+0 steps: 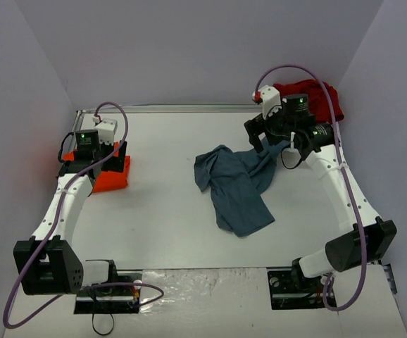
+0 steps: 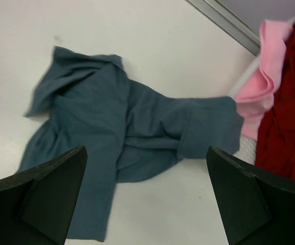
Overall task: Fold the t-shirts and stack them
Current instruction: Move the tshirt to the center of the board
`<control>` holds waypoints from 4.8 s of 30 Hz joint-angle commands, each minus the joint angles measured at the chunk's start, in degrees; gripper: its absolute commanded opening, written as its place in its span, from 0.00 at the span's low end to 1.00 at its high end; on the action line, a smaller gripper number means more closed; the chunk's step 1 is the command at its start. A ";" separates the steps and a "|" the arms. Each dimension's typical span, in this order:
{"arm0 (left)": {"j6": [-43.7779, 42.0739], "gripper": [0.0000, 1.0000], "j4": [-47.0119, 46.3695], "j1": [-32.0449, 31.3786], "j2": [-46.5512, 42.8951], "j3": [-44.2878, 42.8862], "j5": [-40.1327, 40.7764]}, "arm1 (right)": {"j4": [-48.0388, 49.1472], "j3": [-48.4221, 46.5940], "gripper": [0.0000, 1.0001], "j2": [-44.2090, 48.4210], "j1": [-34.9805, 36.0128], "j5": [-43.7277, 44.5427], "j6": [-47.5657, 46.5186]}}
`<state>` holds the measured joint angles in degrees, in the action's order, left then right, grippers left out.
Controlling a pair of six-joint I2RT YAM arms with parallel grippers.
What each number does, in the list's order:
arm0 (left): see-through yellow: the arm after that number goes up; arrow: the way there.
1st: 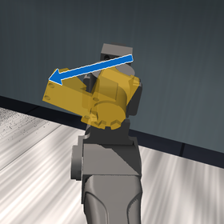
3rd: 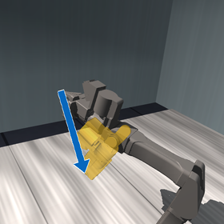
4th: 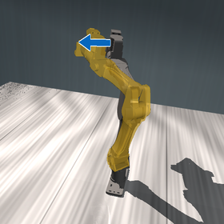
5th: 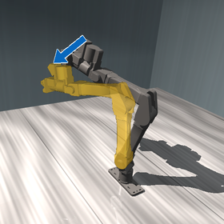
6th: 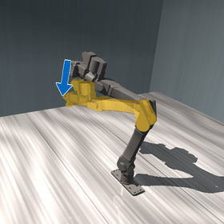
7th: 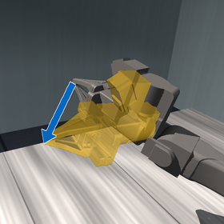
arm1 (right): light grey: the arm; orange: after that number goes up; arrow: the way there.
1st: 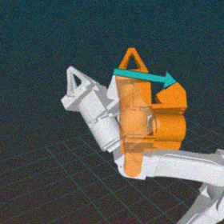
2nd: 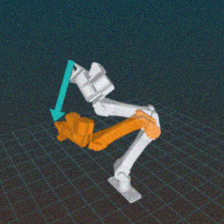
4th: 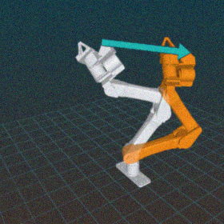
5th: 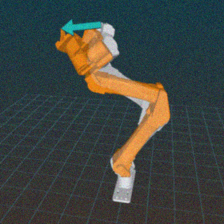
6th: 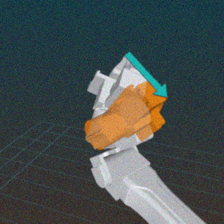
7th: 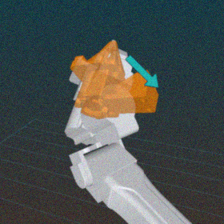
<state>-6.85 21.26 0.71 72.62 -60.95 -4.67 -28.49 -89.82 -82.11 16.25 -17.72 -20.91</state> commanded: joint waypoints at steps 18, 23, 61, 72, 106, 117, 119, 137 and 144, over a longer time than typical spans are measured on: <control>-0.27 0.90 0.72 -0.10 -0.73 -0.93 -3.42 | 9.42 -0.70 0.73 -19.65 -7.81 22.19 3.06; -0.36 0.90 0.63 -0.10 -0.29 -0.84 -3.59 | 9.33 -1.41 0.68 -23.62 -9.30 21.50 4.12; -0.88 0.90 0.54 -0.10 0.68 -0.93 -2.45 | 8.10 -4.75 0.00 -8.52 -0.26 20.45 2.10; -1.23 0.90 0.80 -0.10 1.03 -0.93 -1.22 | -2.79 -12.38 0.00 -4.64 12.57 2.00 -1.68; -1.67 0.89 0.10 -0.01 -0.11 -0.40 -1.75 | -5.88 -12.94 0.00 9.68 3.70 9.01 -8.62; -1.58 0.89 0.28 -0.01 0.06 -0.49 -2.80 | -2.45 -5.71 0.00 0.81 5.45 4.63 -7.05; -1.76 0.88 0.28 -0.01 0.33 -0.40 -2.80 | -2.53 -7.64 0.00 -1.20 7.90 3.05 -6.17; -2.38 0.67 0.37 -0.10 2.35 -0.58 -1.66 | -9.65 -17.14 0.67 -16.32 31.12 -11.03 -2.47; -2.38 0.76 0.80 -0.10 2.35 -1.28 -1.84 | -6.23 -12.14 0.83 -16.16 23.58 2.60 -6.34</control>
<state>-8.97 21.26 0.71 75.33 -60.93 -7.01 -35.77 -103.46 -99.63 45.45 -20.67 -25.80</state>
